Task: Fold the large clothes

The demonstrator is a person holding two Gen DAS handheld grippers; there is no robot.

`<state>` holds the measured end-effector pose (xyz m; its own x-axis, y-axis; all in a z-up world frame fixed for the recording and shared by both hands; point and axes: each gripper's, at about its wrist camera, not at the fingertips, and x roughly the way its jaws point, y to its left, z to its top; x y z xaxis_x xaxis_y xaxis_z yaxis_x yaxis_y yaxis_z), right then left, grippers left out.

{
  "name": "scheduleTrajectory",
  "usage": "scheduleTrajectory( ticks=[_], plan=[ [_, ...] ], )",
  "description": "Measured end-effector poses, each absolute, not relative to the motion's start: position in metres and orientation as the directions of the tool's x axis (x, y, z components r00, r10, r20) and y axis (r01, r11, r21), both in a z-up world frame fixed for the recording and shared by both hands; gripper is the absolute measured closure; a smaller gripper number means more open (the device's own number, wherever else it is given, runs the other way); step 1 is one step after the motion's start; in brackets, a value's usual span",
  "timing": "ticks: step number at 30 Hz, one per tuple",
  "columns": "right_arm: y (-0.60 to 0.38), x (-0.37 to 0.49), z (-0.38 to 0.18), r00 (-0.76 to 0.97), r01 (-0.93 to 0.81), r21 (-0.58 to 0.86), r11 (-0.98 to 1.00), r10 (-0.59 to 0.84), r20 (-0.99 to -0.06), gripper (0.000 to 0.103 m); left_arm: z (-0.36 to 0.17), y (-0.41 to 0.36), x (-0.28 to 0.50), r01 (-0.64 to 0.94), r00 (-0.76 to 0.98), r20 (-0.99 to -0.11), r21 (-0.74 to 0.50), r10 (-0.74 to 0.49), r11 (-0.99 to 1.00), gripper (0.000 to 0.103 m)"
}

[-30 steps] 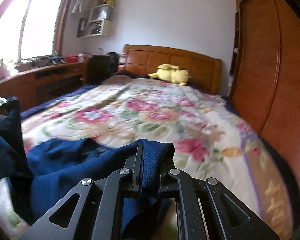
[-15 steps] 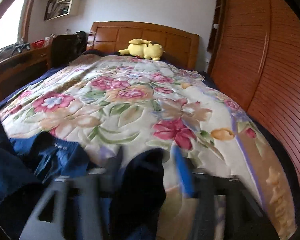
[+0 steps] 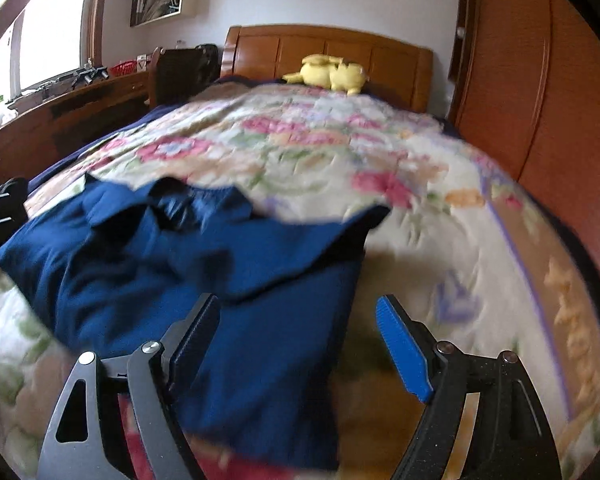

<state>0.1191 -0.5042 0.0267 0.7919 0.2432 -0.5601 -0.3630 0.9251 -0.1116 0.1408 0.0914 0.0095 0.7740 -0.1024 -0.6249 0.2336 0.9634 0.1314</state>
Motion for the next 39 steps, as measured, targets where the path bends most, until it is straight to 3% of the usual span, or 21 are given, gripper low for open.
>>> scheduleTrajectory(
  ticks=[12,32,37,38,39],
  plan=[
    [-0.512,0.144,-0.001,0.658,-0.384,0.024,0.923,0.292,-0.694,0.021,-0.029,0.099,0.142,0.205,0.720,-0.688,0.084,-0.092,0.975,0.028],
    [-0.507,0.154,-0.022,0.609,-0.438,0.067,0.897,0.350,-0.712,0.021,-0.040,0.083,0.154,0.240,0.683,-0.723,0.085,-0.105,0.967,0.028],
    [-0.503,0.151,-0.024,0.591,-0.465,0.061,0.883,0.361,-0.721,0.029,-0.043,0.084,0.155,0.251,0.657,-0.741,0.039,-0.141,0.967,0.028],
    [-0.503,0.150,-0.024,0.588,-0.469,0.062,0.881,0.364,-0.722,0.032,-0.043,0.084,0.155,0.259,0.653,-0.742,0.032,-0.150,0.965,0.034],
    [-0.502,0.150,-0.024,0.586,-0.474,0.060,0.879,0.365,-0.724,0.034,-0.043,0.083,0.154,0.279,0.642,-0.745,0.009,-0.180,0.960,0.049]
  ],
)
